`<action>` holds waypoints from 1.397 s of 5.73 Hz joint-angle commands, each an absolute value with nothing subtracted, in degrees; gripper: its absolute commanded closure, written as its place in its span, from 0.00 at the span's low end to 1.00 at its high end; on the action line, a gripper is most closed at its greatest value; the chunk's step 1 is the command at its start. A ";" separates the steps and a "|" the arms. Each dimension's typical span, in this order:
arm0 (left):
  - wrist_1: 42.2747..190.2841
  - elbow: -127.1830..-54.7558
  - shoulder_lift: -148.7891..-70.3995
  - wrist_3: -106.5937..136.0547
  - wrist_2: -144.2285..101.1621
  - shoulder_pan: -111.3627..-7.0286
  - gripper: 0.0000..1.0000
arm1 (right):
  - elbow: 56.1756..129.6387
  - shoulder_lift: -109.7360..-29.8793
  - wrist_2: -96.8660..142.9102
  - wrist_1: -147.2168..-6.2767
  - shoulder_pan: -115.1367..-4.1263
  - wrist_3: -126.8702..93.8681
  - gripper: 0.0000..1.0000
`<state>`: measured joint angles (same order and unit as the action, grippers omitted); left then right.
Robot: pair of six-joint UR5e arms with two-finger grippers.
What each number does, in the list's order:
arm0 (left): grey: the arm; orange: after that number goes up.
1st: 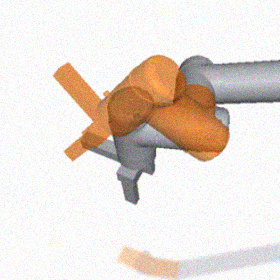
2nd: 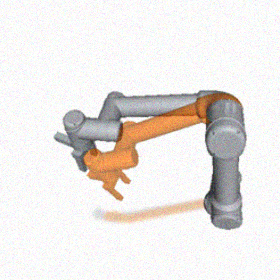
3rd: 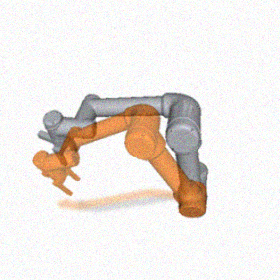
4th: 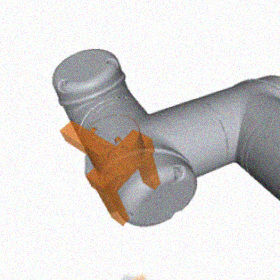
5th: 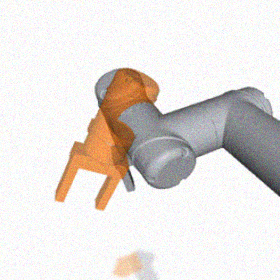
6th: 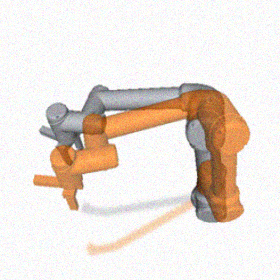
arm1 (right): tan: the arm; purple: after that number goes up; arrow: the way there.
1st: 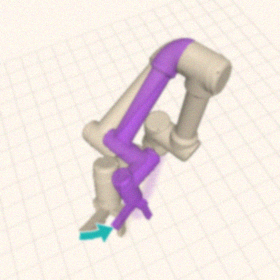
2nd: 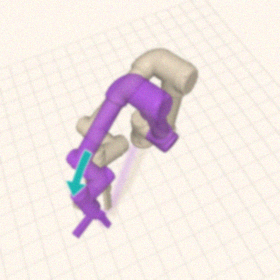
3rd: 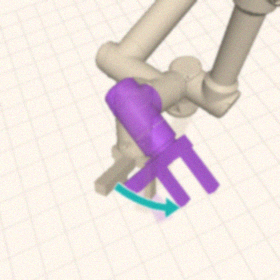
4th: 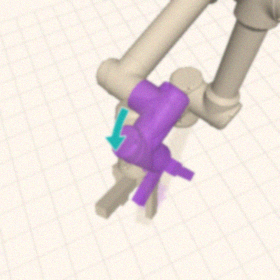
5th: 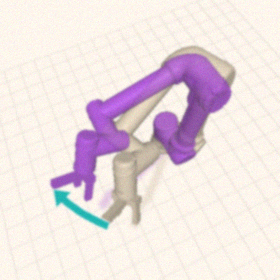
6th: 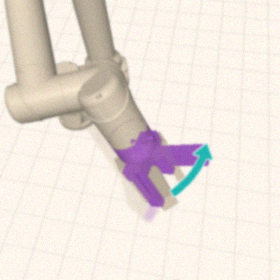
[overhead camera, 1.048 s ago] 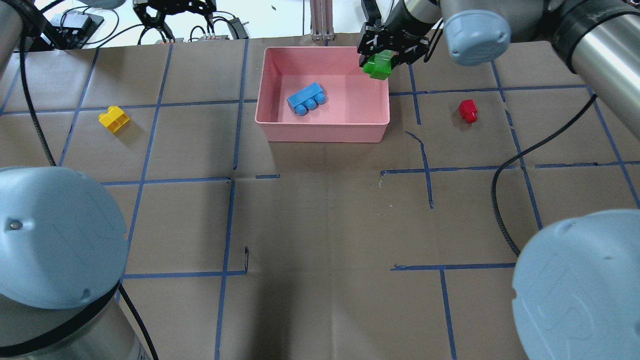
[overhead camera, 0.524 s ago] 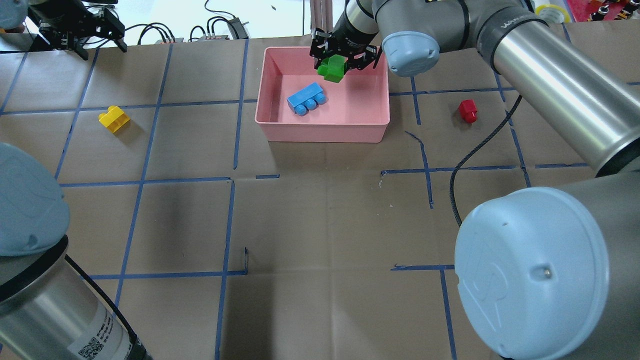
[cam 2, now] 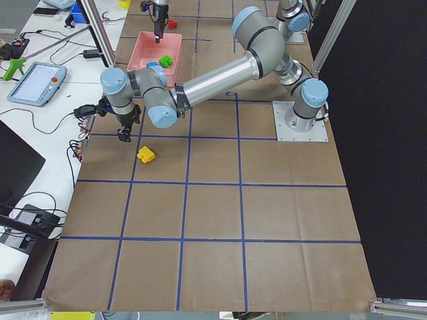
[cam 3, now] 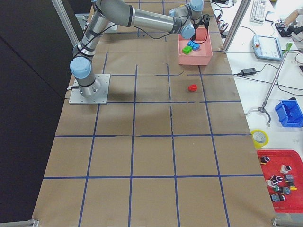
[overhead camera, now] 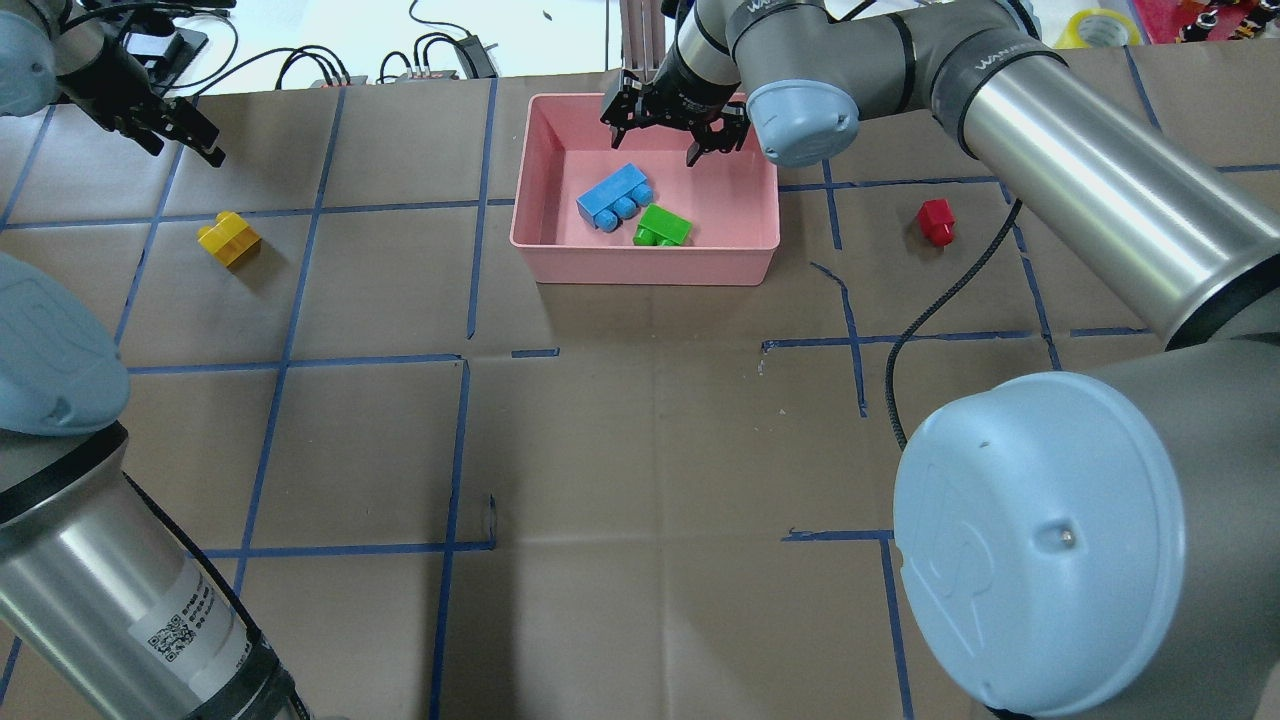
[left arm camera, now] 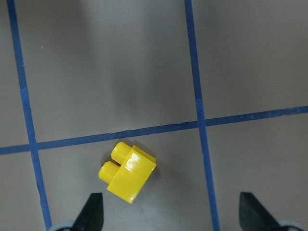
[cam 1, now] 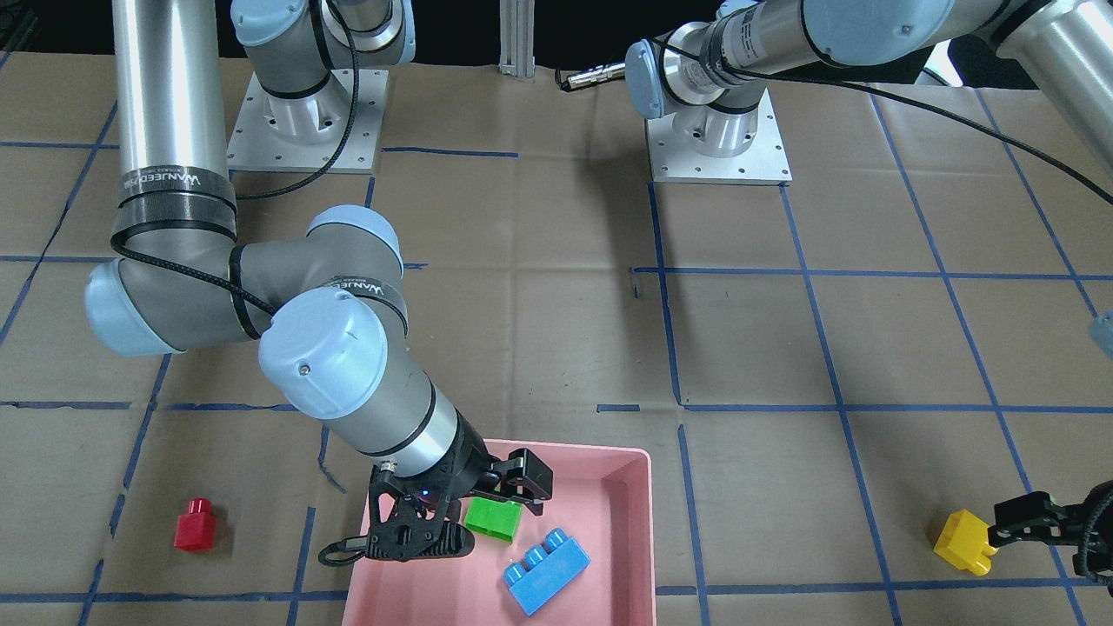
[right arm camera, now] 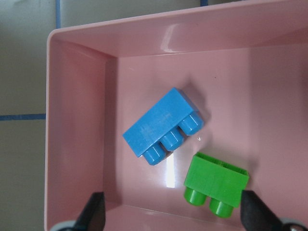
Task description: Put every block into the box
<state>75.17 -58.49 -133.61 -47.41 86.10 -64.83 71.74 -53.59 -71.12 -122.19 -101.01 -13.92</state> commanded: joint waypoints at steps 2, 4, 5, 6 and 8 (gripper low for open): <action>70.76 -59.68 -139.55 -65.62 86.22 -64.60 0.00 | 72.25 -59.21 -90.43 -113.90 -96.36 3.10 0.00; 70.75 -65.18 -138.18 -65.65 85.96 -63.46 0.00 | 73.81 -64.41 -91.57 -106.28 -88.89 3.69 0.00; 70.58 -66.52 -137.21 -65.65 85.96 -62.93 0.01 | 76.44 -64.25 -94.54 -107.39 -87.12 3.60 0.01; 70.58 -66.71 -137.37 -65.83 85.96 -62.41 0.01 | 77.94 -63.03 -94.83 -109.84 -84.75 3.08 0.01; 70.40 -66.62 -137.64 -66.00 85.61 -62.40 0.02 | 82.14 -60.39 -94.84 -113.52 -82.45 3.86 0.02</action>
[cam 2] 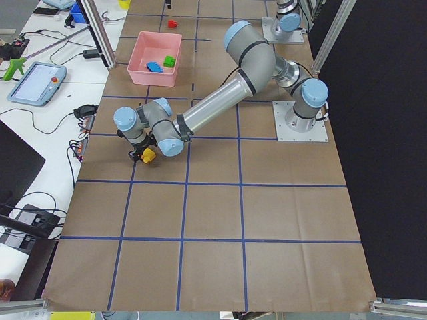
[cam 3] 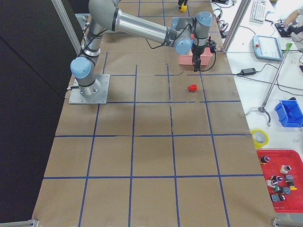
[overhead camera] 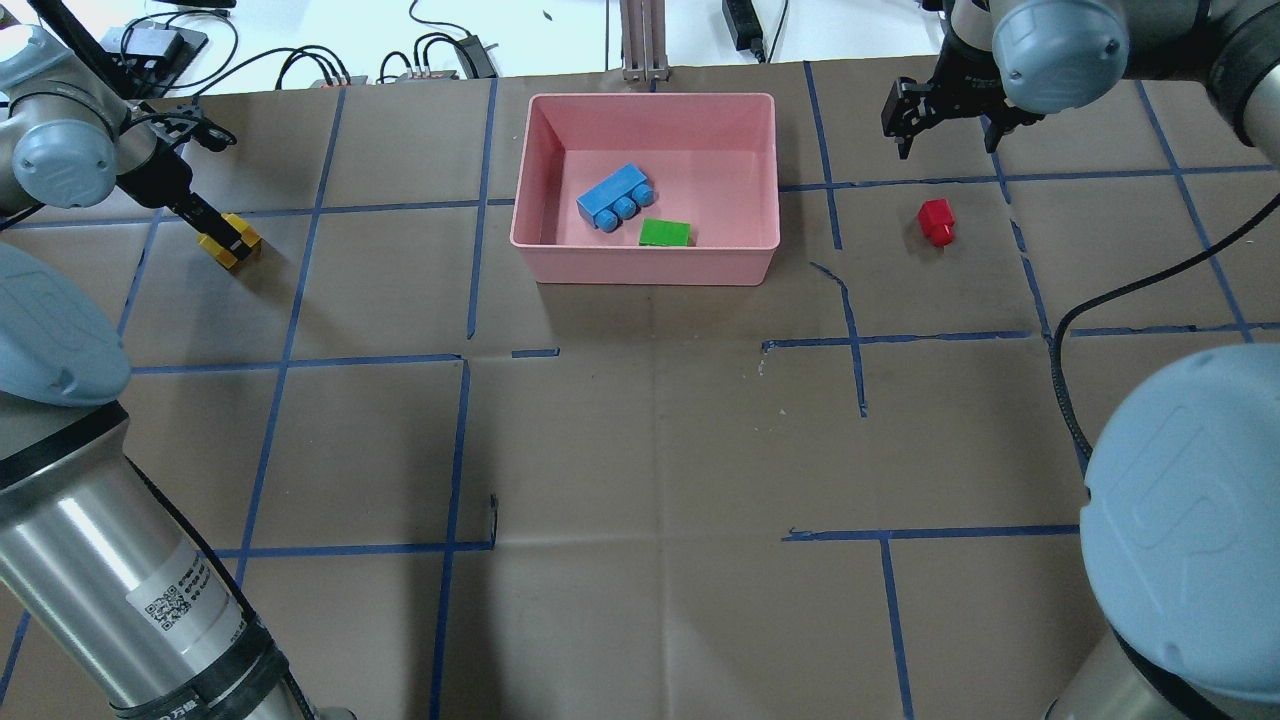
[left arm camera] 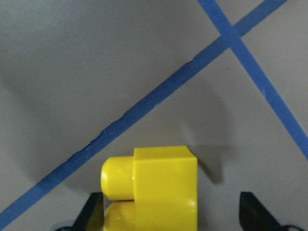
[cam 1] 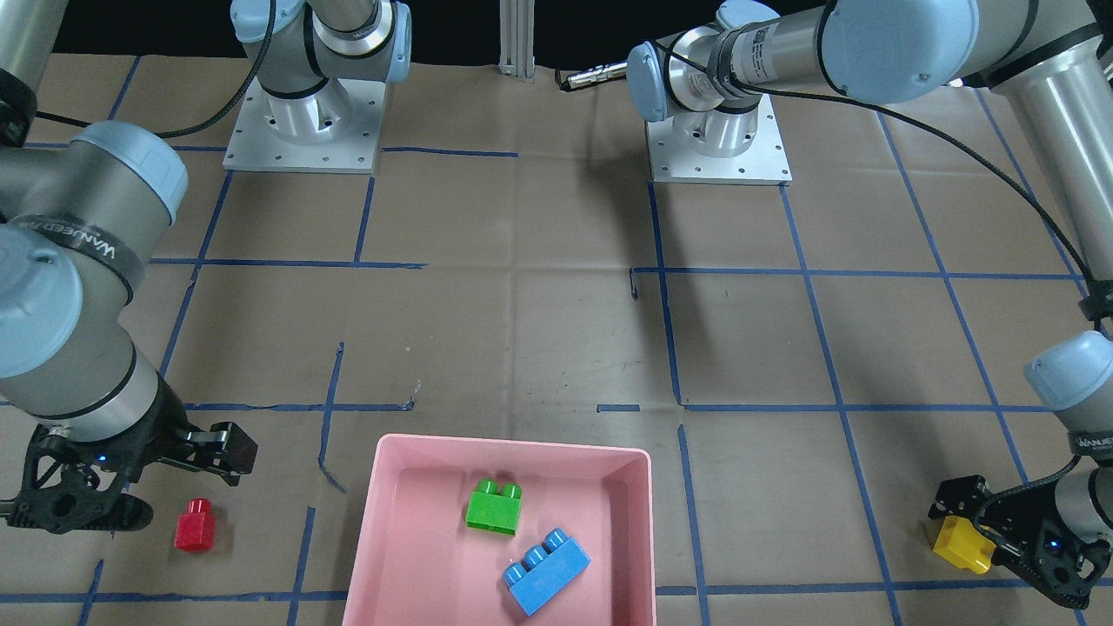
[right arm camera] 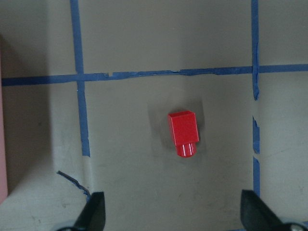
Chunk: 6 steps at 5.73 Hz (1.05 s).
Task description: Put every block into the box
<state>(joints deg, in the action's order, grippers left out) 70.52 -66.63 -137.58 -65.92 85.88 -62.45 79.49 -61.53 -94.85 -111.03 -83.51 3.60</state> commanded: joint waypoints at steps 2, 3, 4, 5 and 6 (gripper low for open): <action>69.01 -66.27 -137.55 -66.35 85.34 -62.40 0.17 | 88.05 -59.07 -94.66 -123.21 -80.42 11.13 0.01; 68.91 -66.44 -137.55 -67.23 85.60 -62.40 0.34 | 88.15 -56.45 -94.14 -123.05 -80.33 11.42 0.01; 68.82 -66.36 -137.64 -67.67 85.78 -62.40 0.45 | 86.68 -54.60 -93.96 -123.92 -80.25 14.21 0.01; 68.64 -66.18 -137.38 -67.76 86.04 -62.40 0.59 | 86.57 -53.80 -93.52 -124.01 -80.24 14.93 0.01; 68.73 -65.40 -137.03 -67.68 86.22 -62.49 0.77 | 84.66 -52.66 -92.91 -124.54 -80.24 15.72 0.01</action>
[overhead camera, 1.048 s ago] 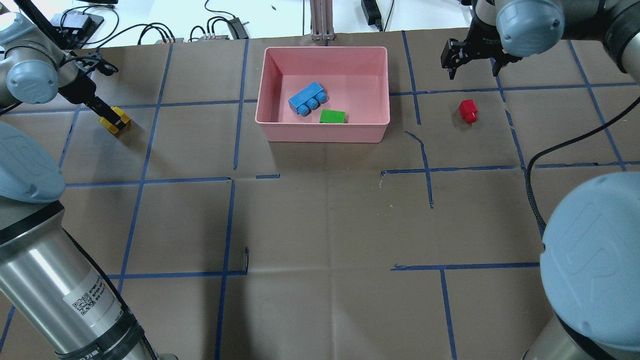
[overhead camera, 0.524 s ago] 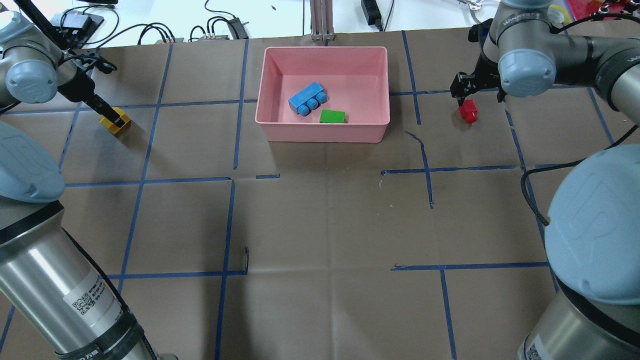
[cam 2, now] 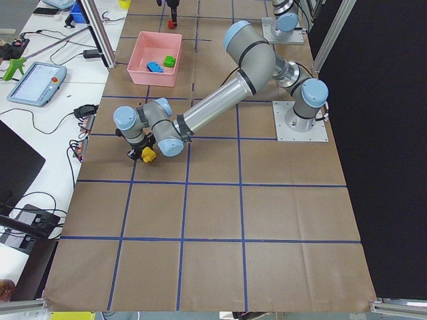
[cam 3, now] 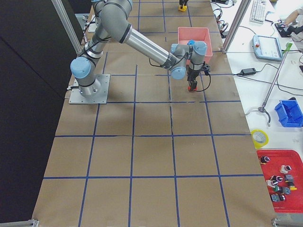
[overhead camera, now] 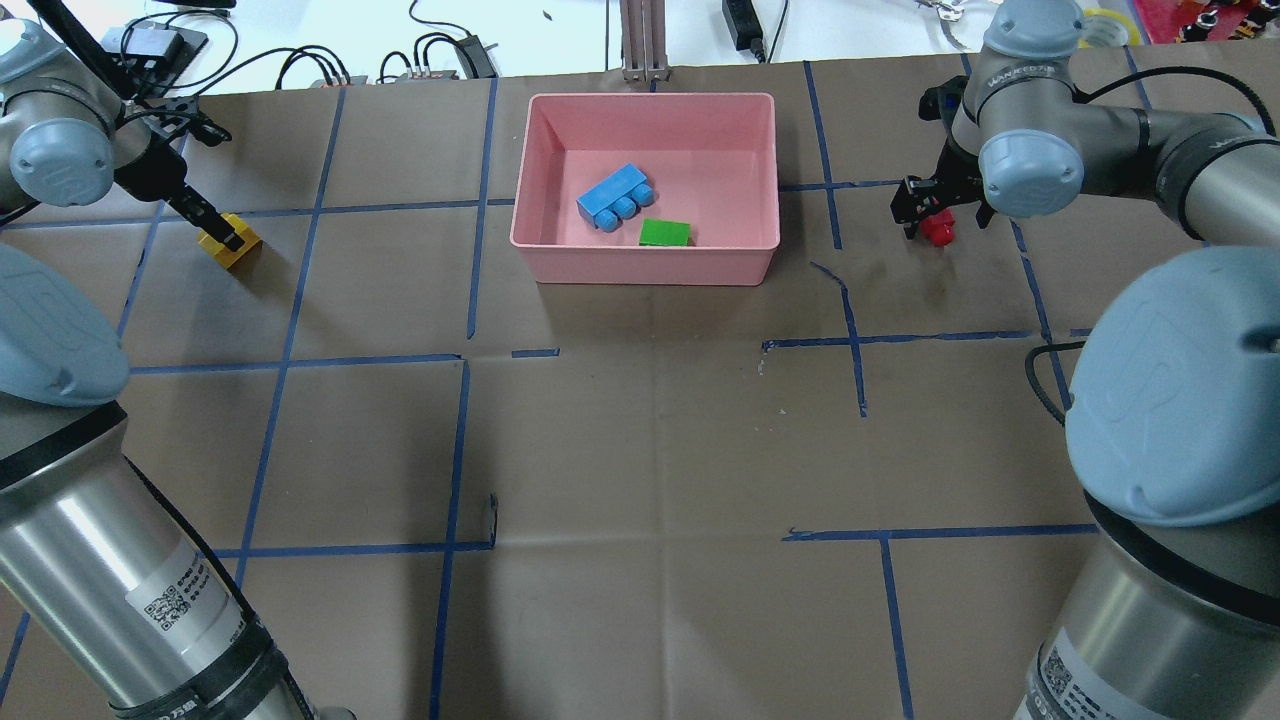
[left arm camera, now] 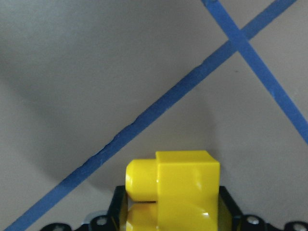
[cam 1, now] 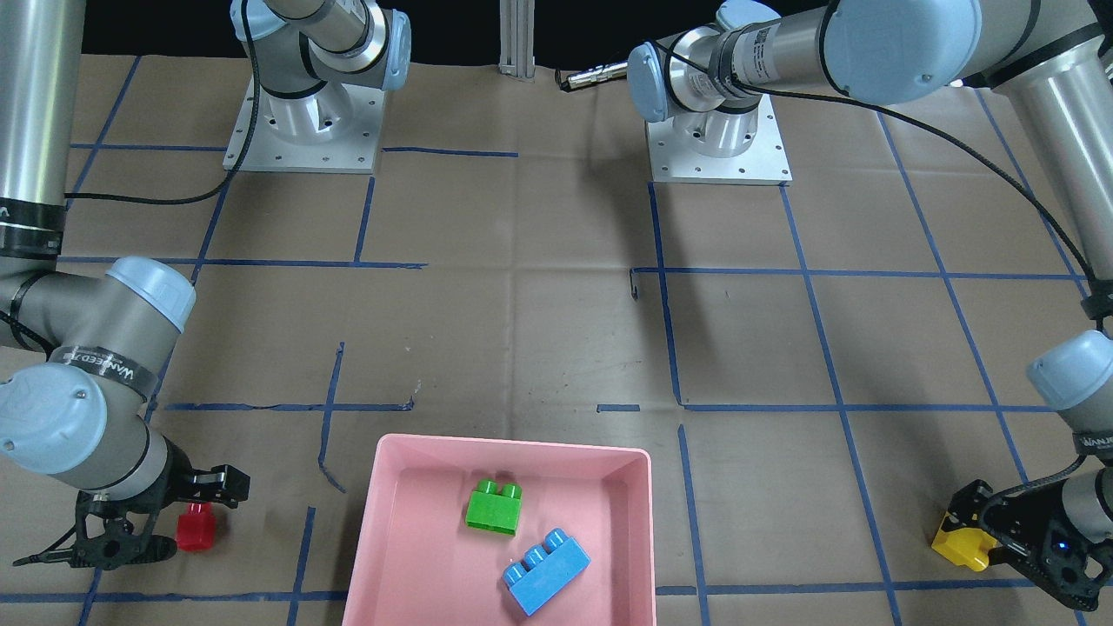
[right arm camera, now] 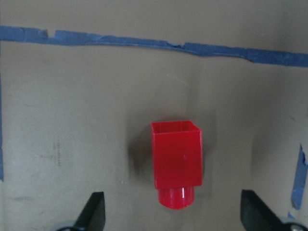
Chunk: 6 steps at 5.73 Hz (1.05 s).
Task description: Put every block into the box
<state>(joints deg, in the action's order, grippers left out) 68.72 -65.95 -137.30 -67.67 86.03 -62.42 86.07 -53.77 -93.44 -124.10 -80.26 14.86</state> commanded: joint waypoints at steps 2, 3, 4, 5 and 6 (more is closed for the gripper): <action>68.99 -62.77 -133.71 -65.24 86.39 -62.75 0.82 | 83.76 -50.81 -92.90 -124.54 -80.24 16.26 0.04; 70.73 -60.84 -132.46 -57.73 86.40 -64.49 0.82 | 83.67 -50.45 -92.90 -124.54 -80.24 16.09 0.08; 71.19 -60.39 -131.49 -48.00 86.14 -68.51 0.82 | 83.67 -50.54 -92.81 -124.54 -80.24 15.91 0.26; 72.24 -60.47 -129.92 -33.98 86.05 -73.69 0.82 | 83.67 -50.80 -92.90 -124.37 -80.24 15.73 0.56; 72.68 -60.47 -129.21 -22.01 85.87 -79.05 0.82 | 83.67 -51.32 -90.64 -124.02 -80.24 15.65 0.85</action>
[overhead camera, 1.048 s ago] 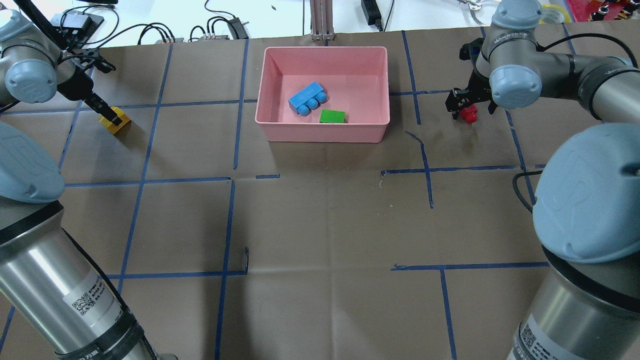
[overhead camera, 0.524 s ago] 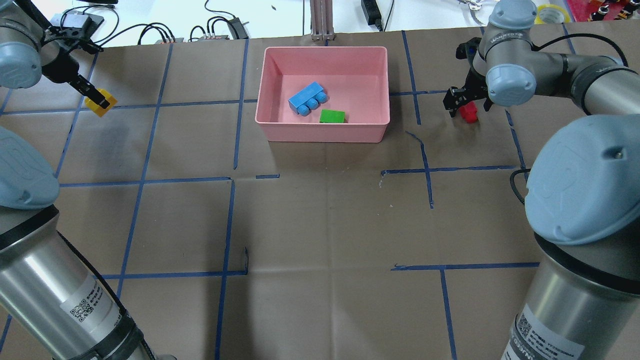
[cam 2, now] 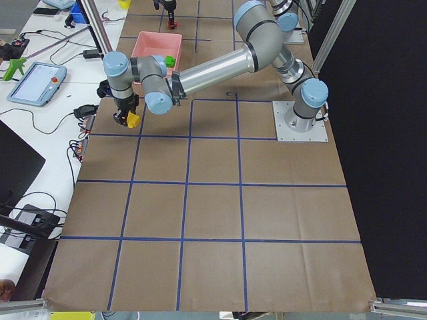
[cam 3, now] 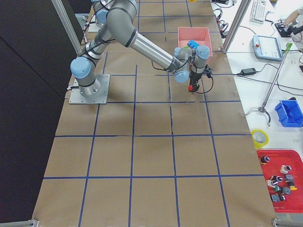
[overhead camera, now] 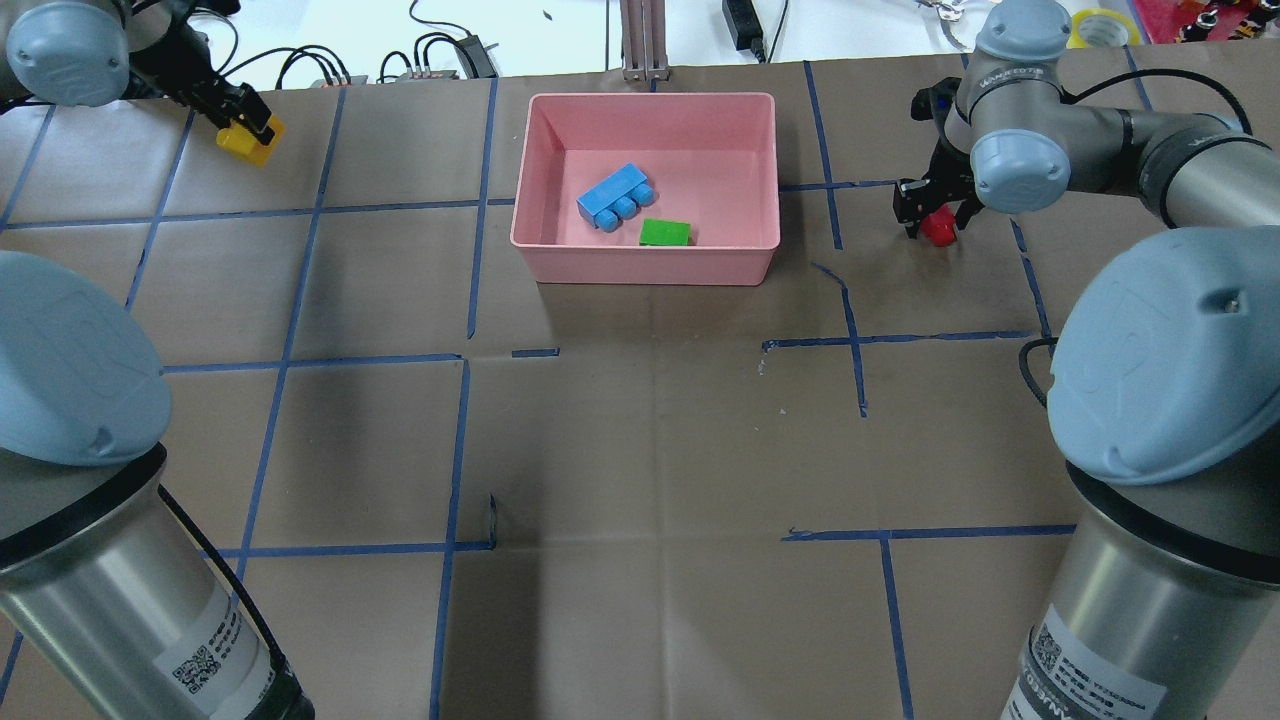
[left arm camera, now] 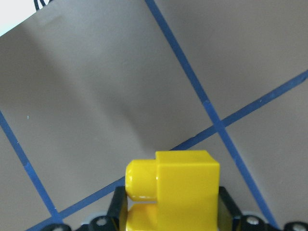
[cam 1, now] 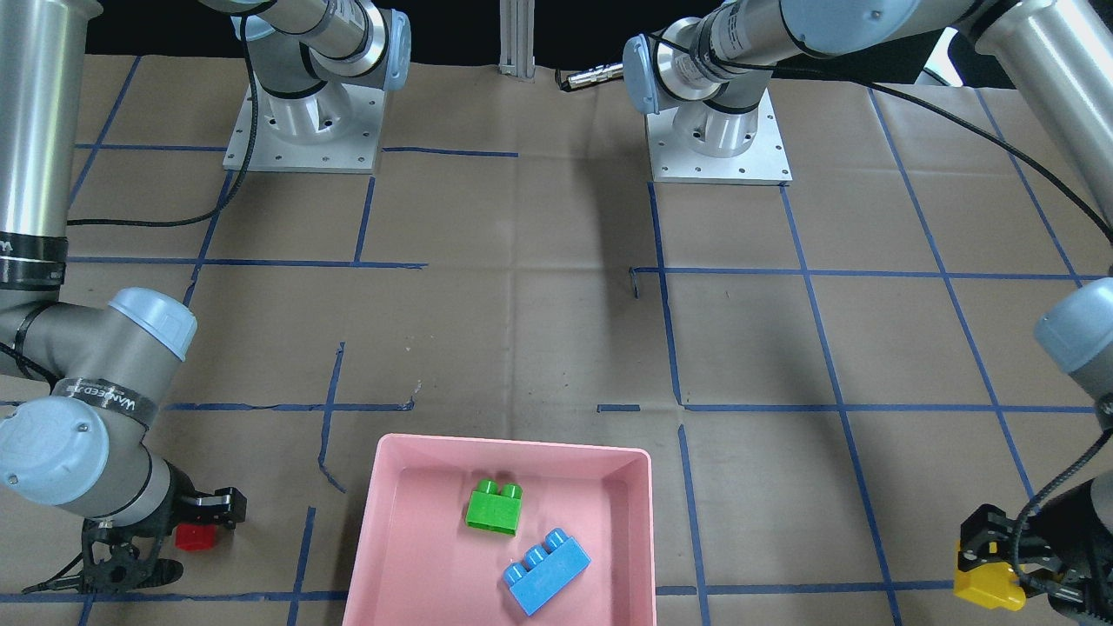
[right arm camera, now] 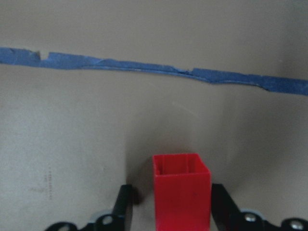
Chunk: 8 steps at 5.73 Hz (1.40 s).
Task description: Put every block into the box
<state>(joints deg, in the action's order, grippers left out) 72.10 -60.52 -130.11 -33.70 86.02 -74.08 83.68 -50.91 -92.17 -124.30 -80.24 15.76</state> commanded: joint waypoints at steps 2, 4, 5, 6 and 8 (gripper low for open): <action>72.60 -60.56 -128.93 -0.28 86.22 -91.08 0.81 | 82.80 -52.03 -89.56 -123.84 -79.98 15.91 0.94; 70.85 -60.91 -130.16 13.30 86.22 -98.23 0.76 | 78.77 -53.43 -89.91 -120.61 -80.24 16.17 0.94; 68.14 -61.08 -131.04 14.84 86.13 -99.22 0.69 | 76.31 -54.48 -90.09 -115.71 -80.24 16.35 0.94; 67.16 -61.35 -131.31 15.29 86.13 -99.66 0.41 | 75.94 -55.62 -90.35 -111.31 -80.24 16.17 0.94; 63.54 -61.00 -131.31 15.12 85.52 -99.49 0.01 | 76.03 -58.61 -90.53 -106.54 -80.33 15.56 0.94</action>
